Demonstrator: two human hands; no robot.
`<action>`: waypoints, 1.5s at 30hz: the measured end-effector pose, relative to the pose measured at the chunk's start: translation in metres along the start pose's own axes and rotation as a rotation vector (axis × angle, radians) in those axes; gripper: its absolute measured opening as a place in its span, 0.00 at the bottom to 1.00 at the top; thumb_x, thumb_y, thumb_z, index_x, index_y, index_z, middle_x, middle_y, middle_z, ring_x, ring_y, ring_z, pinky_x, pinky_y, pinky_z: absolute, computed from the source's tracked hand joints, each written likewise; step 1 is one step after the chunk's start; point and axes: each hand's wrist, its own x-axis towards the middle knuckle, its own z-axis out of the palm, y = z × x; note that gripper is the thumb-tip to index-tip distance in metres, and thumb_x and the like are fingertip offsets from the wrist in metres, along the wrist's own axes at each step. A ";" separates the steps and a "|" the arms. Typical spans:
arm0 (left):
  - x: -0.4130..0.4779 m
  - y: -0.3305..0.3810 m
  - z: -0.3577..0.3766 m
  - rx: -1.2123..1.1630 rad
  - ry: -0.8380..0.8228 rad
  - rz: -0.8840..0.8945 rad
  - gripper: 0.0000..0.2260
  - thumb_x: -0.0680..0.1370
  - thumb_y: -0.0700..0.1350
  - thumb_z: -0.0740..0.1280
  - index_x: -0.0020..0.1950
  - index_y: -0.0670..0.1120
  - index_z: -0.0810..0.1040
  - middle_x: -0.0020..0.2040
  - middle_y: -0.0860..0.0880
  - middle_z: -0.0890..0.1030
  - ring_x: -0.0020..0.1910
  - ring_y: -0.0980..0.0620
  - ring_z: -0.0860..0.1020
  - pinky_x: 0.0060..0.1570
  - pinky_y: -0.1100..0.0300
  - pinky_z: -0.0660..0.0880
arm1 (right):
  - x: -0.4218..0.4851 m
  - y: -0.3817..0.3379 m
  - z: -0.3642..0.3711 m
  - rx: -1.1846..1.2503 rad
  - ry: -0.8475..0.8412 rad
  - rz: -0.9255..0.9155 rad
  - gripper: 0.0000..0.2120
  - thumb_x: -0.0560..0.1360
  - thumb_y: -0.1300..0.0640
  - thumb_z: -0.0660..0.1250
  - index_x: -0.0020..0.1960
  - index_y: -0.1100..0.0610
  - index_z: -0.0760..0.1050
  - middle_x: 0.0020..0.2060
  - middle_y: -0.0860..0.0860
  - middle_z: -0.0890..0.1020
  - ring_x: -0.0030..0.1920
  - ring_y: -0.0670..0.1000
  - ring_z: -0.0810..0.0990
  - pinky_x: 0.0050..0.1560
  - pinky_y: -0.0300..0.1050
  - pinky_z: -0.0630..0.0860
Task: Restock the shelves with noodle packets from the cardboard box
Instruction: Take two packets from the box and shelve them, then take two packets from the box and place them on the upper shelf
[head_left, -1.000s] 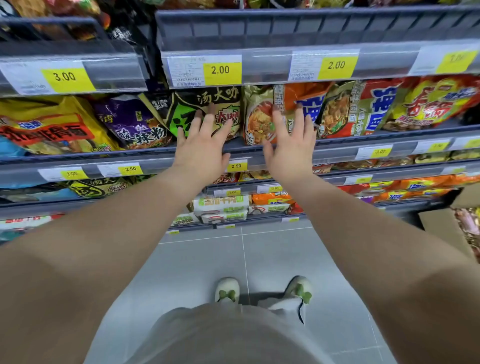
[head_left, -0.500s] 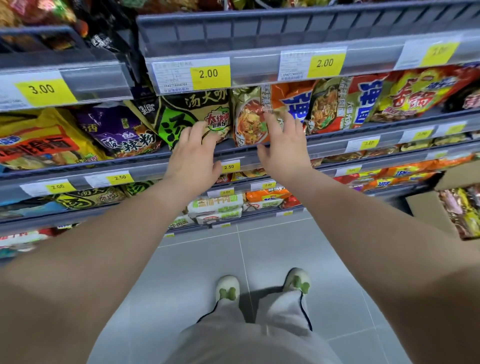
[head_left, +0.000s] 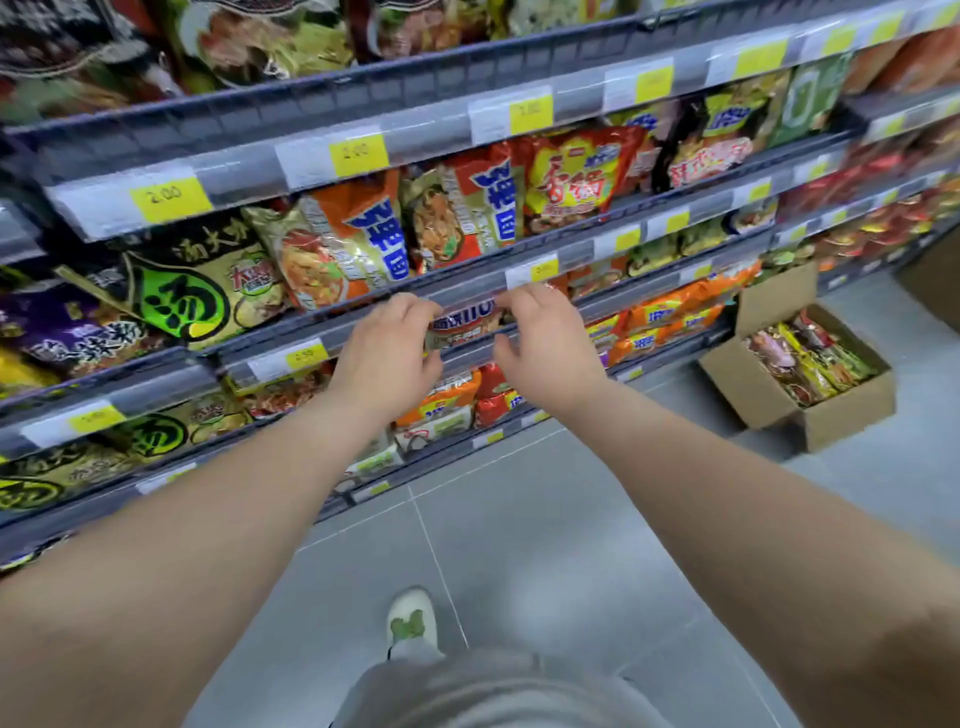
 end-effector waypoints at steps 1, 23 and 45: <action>0.001 0.024 0.005 -0.018 0.001 0.021 0.20 0.74 0.44 0.67 0.66 0.44 0.71 0.62 0.44 0.73 0.61 0.43 0.72 0.60 0.49 0.71 | -0.016 0.019 -0.011 0.000 0.007 0.028 0.18 0.73 0.59 0.64 0.62 0.62 0.73 0.55 0.58 0.77 0.57 0.60 0.73 0.57 0.54 0.71; 0.143 0.537 0.188 -0.323 -0.278 0.548 0.18 0.74 0.47 0.67 0.64 0.50 0.72 0.58 0.49 0.75 0.57 0.49 0.74 0.51 0.58 0.70 | -0.263 0.430 -0.239 -0.128 0.181 0.772 0.13 0.74 0.56 0.63 0.57 0.58 0.75 0.53 0.55 0.78 0.56 0.58 0.74 0.56 0.52 0.72; 0.400 0.904 0.339 -0.297 -0.405 0.525 0.19 0.77 0.47 0.66 0.67 0.50 0.70 0.59 0.52 0.72 0.53 0.55 0.73 0.51 0.62 0.69 | -0.249 0.879 -0.399 -0.010 0.173 0.953 0.16 0.76 0.56 0.61 0.63 0.57 0.73 0.60 0.52 0.76 0.64 0.54 0.70 0.65 0.47 0.66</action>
